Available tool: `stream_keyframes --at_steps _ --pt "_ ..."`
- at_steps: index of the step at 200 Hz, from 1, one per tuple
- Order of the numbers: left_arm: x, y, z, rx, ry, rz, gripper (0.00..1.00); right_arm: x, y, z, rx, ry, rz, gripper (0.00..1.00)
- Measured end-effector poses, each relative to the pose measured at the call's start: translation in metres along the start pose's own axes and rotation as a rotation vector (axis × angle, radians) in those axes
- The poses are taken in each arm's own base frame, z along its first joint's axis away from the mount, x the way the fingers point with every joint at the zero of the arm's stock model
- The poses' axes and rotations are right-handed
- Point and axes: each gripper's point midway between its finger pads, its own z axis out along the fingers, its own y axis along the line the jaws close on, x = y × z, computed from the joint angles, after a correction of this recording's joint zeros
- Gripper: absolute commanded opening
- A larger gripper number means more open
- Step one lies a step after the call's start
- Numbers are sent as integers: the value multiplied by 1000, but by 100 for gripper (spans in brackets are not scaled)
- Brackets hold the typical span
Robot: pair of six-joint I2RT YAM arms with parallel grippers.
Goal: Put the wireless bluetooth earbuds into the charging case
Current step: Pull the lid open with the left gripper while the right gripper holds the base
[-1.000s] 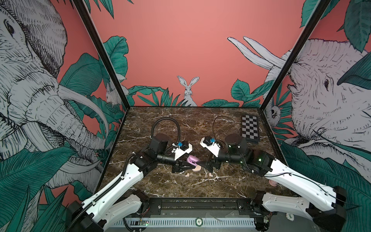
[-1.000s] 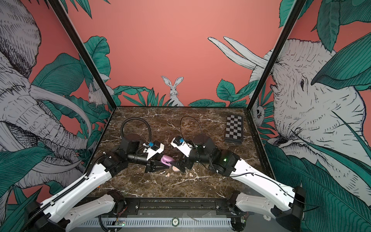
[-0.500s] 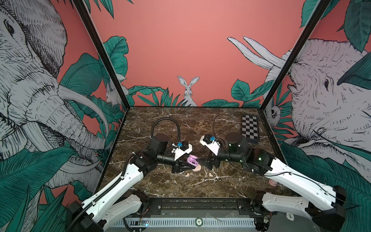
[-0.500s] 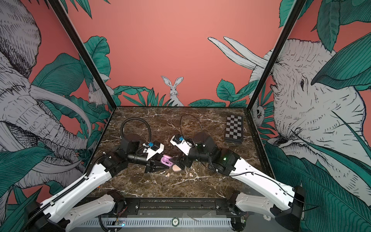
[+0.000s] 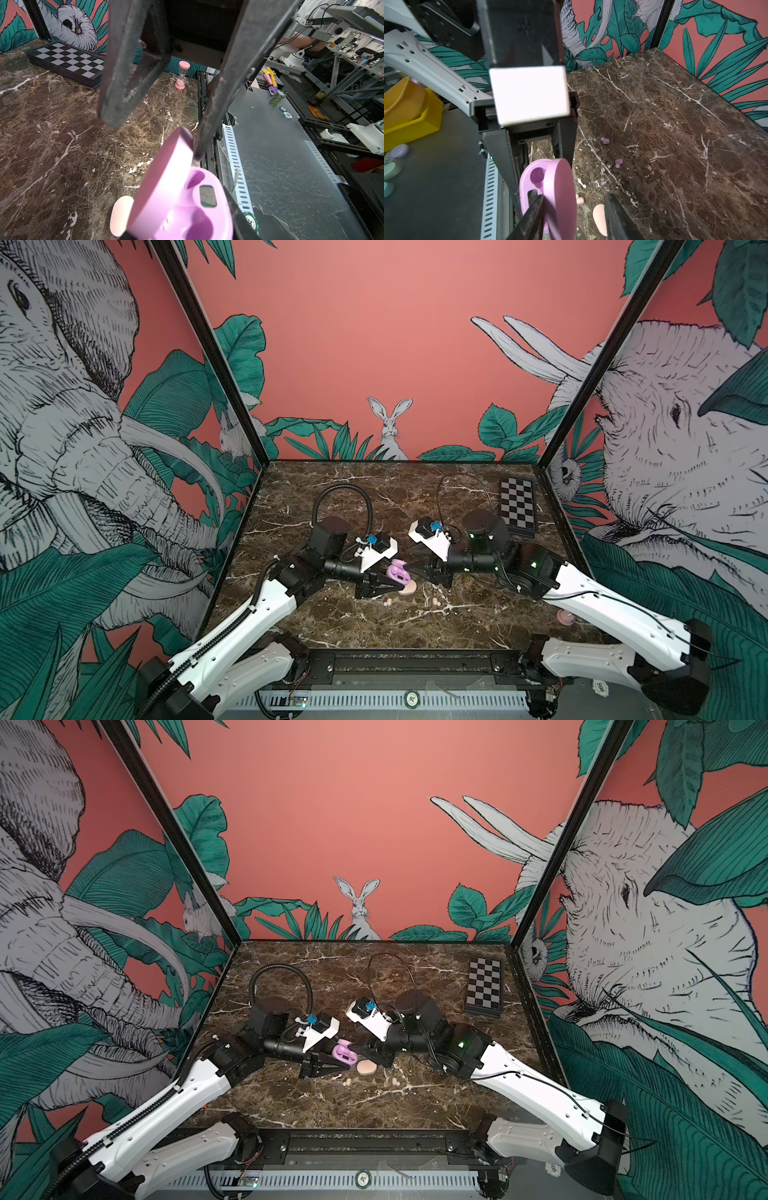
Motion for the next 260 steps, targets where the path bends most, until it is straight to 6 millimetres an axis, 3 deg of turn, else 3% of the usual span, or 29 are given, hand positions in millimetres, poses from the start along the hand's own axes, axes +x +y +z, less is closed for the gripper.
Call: stream_keyframes --at_steps 96,260 --pt "2 1 0 -7 5 3 0 7 2 5 -25 40 12 32" --pt "4 1 -1 -17 16 -7 0 12 -1 8 -13 62 -24 5"
